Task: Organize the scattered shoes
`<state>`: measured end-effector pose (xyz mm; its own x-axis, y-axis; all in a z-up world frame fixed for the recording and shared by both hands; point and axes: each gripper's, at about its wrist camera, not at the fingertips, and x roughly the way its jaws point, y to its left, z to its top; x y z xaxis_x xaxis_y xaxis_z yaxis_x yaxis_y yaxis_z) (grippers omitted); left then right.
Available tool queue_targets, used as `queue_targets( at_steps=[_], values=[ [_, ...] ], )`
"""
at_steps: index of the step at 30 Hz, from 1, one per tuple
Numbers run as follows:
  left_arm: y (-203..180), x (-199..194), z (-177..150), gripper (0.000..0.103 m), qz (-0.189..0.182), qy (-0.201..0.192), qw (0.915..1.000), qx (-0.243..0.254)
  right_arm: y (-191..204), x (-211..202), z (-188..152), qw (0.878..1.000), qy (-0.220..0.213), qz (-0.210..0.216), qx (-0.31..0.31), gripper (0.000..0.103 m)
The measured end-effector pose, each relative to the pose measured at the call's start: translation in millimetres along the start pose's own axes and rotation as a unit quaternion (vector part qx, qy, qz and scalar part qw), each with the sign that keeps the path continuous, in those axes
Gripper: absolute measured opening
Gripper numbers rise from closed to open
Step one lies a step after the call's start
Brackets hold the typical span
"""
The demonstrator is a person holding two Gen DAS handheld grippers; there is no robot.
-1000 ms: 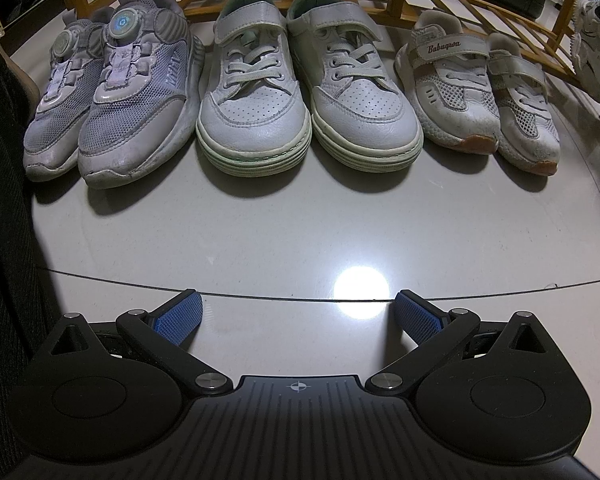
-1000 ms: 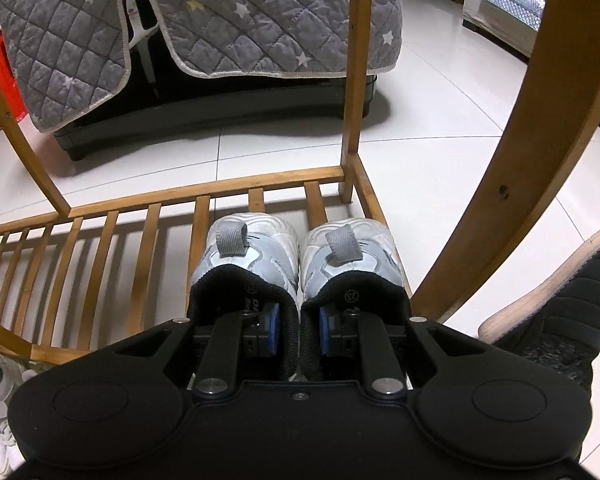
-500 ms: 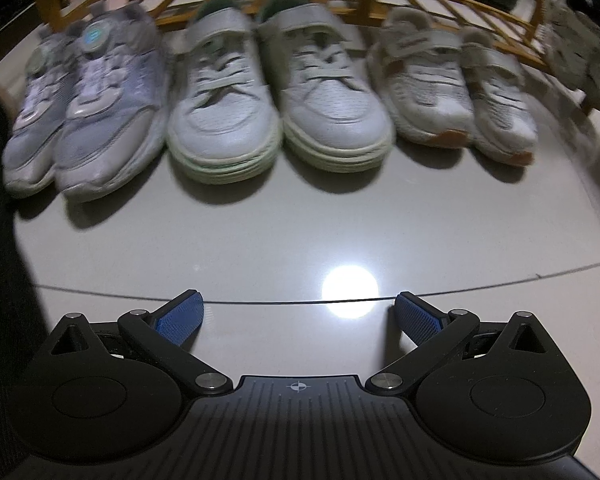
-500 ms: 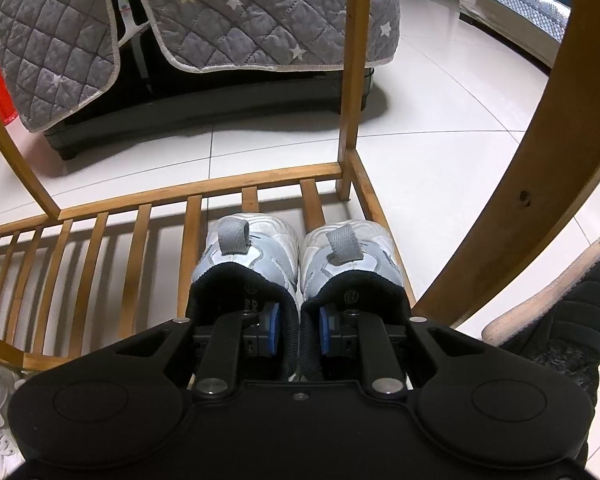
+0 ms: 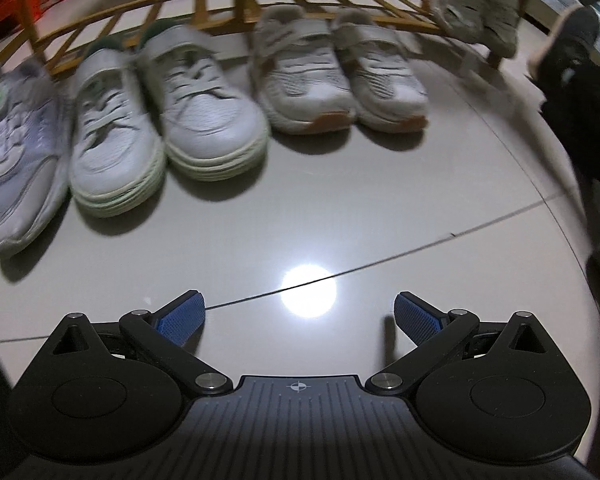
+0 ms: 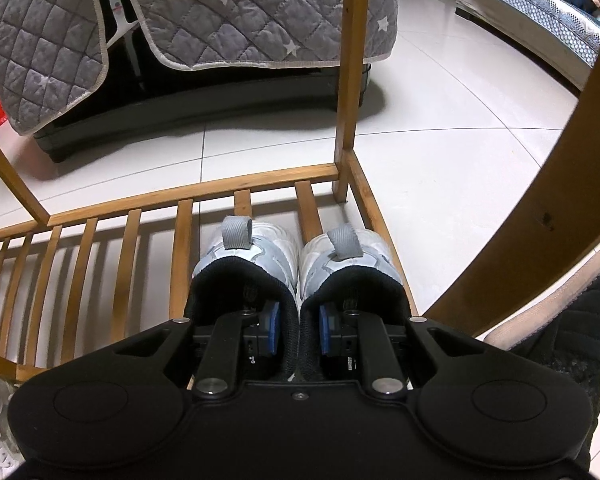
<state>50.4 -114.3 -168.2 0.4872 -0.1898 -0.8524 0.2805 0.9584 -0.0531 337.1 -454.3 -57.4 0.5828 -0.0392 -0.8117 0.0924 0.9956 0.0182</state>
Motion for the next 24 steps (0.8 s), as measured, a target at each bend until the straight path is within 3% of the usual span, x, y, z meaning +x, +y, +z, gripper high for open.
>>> queue_targets(
  at_steps=[4, 9, 20, 24],
  values=[
    [1.4, 2.5, 17.2, 0.103, -0.007, 0.005, 0.9995, 0.03, -0.1, 3.9, 2.2, 1.0, 0.001, -0.001, 0.002, 0.021],
    [-43.4, -4.2, 25.6, 0.103, -0.015, 0.009, 0.9972, 0.073, -0.4, 7.8, 4.7, 1.0, 0.004, -0.001, 0.002, 0.021],
    [-44.9, 48.3, 43.1, 0.103, -0.025, 0.01, 0.9956, 0.09, 4.6, 11.8, 6.5, 1.0, 0.003, 0.001, -0.008, 0.021],
    [4.8, 50.0, 59.3, 0.103, -0.024, 0.009, 0.9952, 0.094, 5.6, 13.3, 7.0, 1.0, 0.004, 0.0, -0.009, 0.021]
  ],
)
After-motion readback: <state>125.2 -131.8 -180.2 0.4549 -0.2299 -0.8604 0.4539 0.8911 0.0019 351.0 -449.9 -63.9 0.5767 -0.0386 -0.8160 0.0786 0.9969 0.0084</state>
